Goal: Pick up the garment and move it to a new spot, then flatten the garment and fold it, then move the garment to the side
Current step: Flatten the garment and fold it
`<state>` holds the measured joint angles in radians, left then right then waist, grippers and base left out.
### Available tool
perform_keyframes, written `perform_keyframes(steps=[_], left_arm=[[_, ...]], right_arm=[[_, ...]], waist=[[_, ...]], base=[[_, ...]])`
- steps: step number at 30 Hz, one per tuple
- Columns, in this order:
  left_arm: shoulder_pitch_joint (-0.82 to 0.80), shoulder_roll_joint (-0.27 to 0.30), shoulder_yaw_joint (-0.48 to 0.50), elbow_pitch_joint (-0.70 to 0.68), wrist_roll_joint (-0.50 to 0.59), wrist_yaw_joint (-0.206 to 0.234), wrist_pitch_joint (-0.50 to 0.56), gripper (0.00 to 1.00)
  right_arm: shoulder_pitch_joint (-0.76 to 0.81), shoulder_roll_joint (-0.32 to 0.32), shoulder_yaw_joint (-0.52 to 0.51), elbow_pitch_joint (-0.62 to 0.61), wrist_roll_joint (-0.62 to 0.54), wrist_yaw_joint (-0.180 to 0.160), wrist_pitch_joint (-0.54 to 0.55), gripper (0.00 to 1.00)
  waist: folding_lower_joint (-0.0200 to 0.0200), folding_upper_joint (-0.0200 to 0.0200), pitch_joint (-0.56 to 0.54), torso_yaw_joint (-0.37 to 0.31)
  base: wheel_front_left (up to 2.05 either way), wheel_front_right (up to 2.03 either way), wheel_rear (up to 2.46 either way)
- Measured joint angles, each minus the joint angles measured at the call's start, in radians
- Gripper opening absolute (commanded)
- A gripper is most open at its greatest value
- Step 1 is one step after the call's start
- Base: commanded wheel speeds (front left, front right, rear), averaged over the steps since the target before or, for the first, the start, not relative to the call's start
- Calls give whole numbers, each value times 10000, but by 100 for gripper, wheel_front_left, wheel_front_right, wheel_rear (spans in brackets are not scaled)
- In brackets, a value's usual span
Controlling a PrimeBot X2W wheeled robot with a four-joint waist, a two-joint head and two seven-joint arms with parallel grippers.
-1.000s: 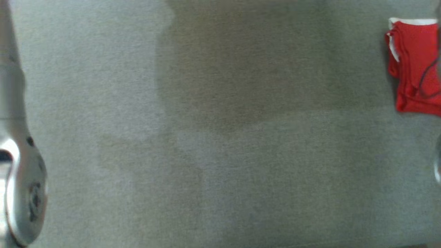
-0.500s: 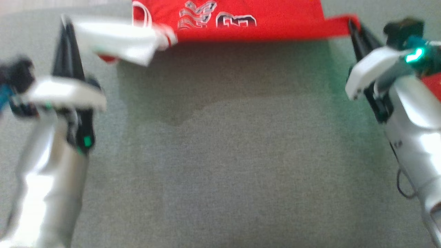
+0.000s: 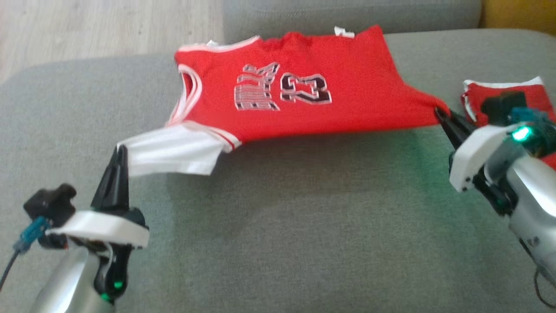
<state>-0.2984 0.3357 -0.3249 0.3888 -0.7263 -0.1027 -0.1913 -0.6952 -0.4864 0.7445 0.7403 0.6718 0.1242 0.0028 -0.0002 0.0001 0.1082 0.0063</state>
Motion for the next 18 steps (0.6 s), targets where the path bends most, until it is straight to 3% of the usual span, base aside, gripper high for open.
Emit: perform_keyframes(steps=[9, 18], left_arm=[[1979, 401, 10, -2136, -150, 809, 412, 0], [3677, 681, 234, -4102, -301, 1576, 454, 0]], right_arm=[[1855, -520, -251, -1453, 855, 0, 161, 0], [3499, -569, -1551, -2771, 848, 0, 359, 0]], waist=[[0, 0, -765, -261], [0, 0, -1093, -491]], base=[[0, 0, 0], [0, 0, 0]])
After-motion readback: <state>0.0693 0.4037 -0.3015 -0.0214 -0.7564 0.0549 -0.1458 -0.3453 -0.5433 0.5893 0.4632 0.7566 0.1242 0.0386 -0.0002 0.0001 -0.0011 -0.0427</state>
